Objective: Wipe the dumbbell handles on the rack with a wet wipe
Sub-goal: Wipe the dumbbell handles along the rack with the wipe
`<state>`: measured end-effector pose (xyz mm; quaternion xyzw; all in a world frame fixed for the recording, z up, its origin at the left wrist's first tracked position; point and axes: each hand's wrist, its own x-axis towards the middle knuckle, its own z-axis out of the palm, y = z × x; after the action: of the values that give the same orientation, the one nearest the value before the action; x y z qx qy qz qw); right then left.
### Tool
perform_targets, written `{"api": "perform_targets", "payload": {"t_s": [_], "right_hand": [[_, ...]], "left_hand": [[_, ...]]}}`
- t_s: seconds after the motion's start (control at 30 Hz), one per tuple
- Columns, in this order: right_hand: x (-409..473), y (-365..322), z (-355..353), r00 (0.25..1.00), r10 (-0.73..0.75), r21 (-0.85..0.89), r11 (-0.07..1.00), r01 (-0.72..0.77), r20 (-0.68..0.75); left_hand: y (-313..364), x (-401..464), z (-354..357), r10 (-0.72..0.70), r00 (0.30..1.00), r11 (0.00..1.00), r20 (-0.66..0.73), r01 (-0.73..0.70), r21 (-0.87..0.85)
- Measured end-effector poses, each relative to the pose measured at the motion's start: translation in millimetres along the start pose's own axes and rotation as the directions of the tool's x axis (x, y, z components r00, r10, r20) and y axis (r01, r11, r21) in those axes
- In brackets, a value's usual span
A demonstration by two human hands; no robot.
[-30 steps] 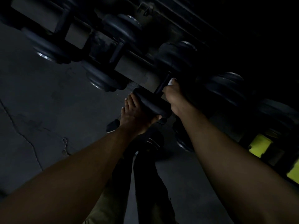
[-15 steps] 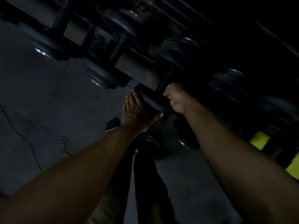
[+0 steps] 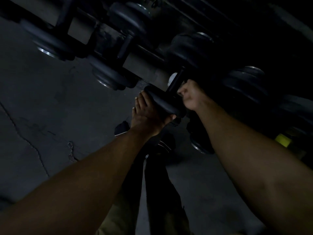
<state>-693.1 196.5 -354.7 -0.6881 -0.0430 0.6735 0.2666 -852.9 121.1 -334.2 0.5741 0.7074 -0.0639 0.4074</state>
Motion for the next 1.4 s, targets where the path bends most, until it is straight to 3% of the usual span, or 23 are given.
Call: {"api": "perform_targets", "payload": {"t_s": [0.17,0.3,0.4,0.5,0.63,0.8,0.93,1.0,1.07,1.13,1.2,1.27,1.4], "right_hand": [[5.0,2.8,5.8,0.999,-0.021,0.089,0.996,0.023,-0.024],[0.0,3.3,3.0,0.998,0.027,-0.140,0.990,-0.035,-0.062],[-2.1,1.7,0.1,0.997,0.002,-0.409,0.912,-0.035,-0.083],[-5.9,-0.4,-4.2,0.998,-0.008,-0.523,0.852,-0.024,-0.058],[-9.0,2.7,-7.1,0.998,0.045,-0.319,0.946,-0.054,-0.034],[1.4,1.3,5.8,0.989,-0.033,0.181,0.982,0.059,-0.142],[4.5,7.1,11.9,0.973,-0.096,0.261,0.954,0.150,-0.208],[4.5,14.2,11.4,0.962,-0.147,0.149,0.971,0.185,-0.232],[-3.6,19.7,10.6,0.950,-0.199,-0.100,0.979,0.179,-0.242],[-10.3,21.7,9.0,0.965,-0.160,-0.335,0.938,0.083,-0.209],[-15.2,19.2,8.0,0.981,-0.094,-0.456,0.890,0.008,-0.167],[-18.1,13.1,5.9,0.982,-0.115,-0.582,0.813,0.008,-0.148],[-14.6,16.7,-0.4,0.957,-0.288,-0.773,0.613,0.167,-0.021]], "left_hand": [[-0.6,-0.8,-1.1,0.000,1.000,1.000,0.019,-0.001,0.009],[-0.2,-0.9,-2.3,-0.003,1.000,1.000,0.016,0.003,0.002],[-0.6,-0.6,-1.2,0.006,1.000,1.000,-0.009,-0.006,-0.003],[-0.8,-0.4,-1.4,0.009,1.000,1.000,-0.009,-0.009,0.005],[0.0,-1.7,-2.3,0.002,1.000,1.000,-0.003,-0.002,-0.012],[1.5,-1.5,-3.0,-0.007,1.000,1.000,0.009,0.007,-0.016],[0.6,-1.6,-2.0,0.001,1.000,1.000,0.013,-0.001,-0.006],[-0.9,-1.3,-2.1,0.009,1.000,1.000,0.012,-0.009,-0.005],[-1.7,-1.1,-1.6,0.007,1.000,1.000,0.013,-0.007,-0.009],[-1.7,-1.3,-0.8,0.008,1.000,1.000,-0.001,-0.008,-0.011],[-1.7,-1.5,-1.5,0.012,1.000,1.000,-0.004,-0.012,-0.008],[-1.8,-1.3,-1.6,0.022,1.000,1.000,-0.015,-0.022,-0.007],[-2.2,-1.0,0.2,0.019,1.000,1.000,-0.003,-0.019,-0.013]]}}
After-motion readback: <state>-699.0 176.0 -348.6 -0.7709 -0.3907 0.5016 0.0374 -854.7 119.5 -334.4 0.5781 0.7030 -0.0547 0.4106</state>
